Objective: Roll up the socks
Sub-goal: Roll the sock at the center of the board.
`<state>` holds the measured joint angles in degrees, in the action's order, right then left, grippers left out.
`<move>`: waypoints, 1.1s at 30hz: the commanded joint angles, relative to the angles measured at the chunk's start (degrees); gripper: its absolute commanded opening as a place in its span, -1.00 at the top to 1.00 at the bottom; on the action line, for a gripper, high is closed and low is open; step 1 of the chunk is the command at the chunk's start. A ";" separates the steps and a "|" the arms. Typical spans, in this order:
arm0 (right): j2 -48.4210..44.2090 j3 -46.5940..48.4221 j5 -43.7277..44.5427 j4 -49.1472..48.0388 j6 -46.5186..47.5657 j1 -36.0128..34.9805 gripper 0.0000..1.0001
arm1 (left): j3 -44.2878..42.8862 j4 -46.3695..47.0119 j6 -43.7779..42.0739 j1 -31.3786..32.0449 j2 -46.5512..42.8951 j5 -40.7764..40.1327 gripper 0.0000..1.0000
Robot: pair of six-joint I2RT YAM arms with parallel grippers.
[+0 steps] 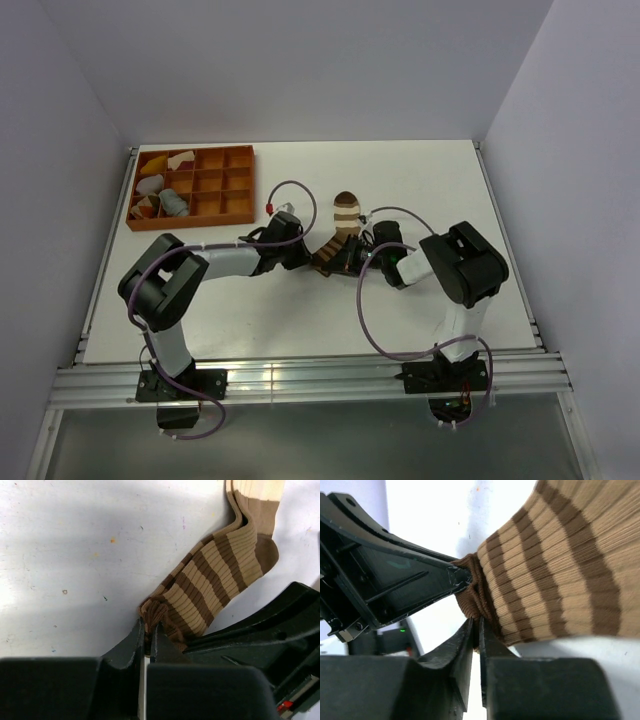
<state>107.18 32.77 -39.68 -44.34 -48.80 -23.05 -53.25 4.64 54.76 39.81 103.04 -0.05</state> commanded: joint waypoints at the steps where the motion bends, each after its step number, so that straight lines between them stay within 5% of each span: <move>1: -4.86 1.06 8.38 8.99 9.06 -0.94 0.69 | -1.50 -6.21 -1.85 0.79 1.11 -2.05 0.99; 8: -18.04 3.43 22.69 22.00 26.52 -6.65 0.14 | -4.13 -9.74 -4.31 1.23 0.75 -3.46 0.99; 14: -22.19 4.23 32.19 24.56 38.05 -14.03 -0.01 | -7.30 -13.87 -6.51 1.32 1.37 -3.72 0.99; 33: -13.75 5.54 50.31 18.59 51.96 -29.06 0.04 | -13.72 -21.17 -9.94 1.32 4.01 -2.23 0.99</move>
<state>91.22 35.83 6.96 -22.63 0.25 -50.76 -65.10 -14.26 46.74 40.84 106.17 -2.57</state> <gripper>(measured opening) 0.481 0.043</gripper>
